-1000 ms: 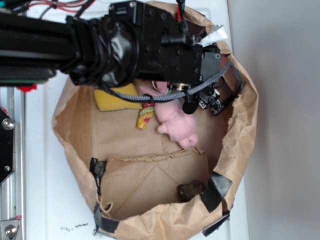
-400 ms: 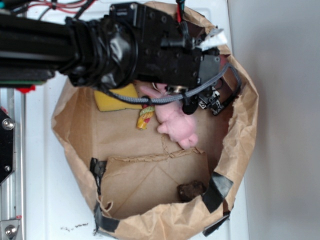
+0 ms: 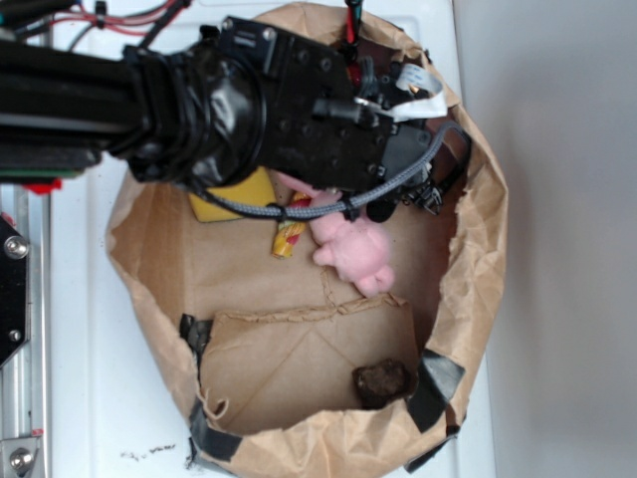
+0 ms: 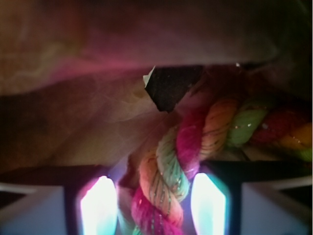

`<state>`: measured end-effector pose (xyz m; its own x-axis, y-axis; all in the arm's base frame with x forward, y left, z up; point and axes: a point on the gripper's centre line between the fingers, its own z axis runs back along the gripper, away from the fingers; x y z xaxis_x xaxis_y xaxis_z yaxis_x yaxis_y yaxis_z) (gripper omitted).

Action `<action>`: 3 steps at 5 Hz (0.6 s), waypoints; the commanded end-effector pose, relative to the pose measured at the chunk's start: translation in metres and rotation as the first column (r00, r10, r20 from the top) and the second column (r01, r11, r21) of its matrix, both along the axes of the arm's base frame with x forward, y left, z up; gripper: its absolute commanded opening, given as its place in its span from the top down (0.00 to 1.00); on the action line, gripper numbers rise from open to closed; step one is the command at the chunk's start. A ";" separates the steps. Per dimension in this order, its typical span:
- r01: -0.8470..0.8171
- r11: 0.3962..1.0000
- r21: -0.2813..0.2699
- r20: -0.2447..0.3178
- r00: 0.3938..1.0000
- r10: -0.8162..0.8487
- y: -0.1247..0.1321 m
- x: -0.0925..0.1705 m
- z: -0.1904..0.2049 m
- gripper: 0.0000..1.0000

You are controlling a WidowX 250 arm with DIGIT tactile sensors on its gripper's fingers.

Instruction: Grab the multicolored rope.

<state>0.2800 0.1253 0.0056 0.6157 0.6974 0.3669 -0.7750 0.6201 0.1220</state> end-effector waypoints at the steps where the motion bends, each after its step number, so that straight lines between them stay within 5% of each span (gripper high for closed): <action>1: -0.010 1.000 0.020 0.044 0.999 0.009 0.003 -0.018 0.004 1.00; 3: 0.013 0.998 0.054 0.029 0.999 -0.015 0.000 -0.023 0.007 1.00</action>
<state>0.2709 0.1201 0.0061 0.6266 0.6561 0.4206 -0.7541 0.6468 0.1144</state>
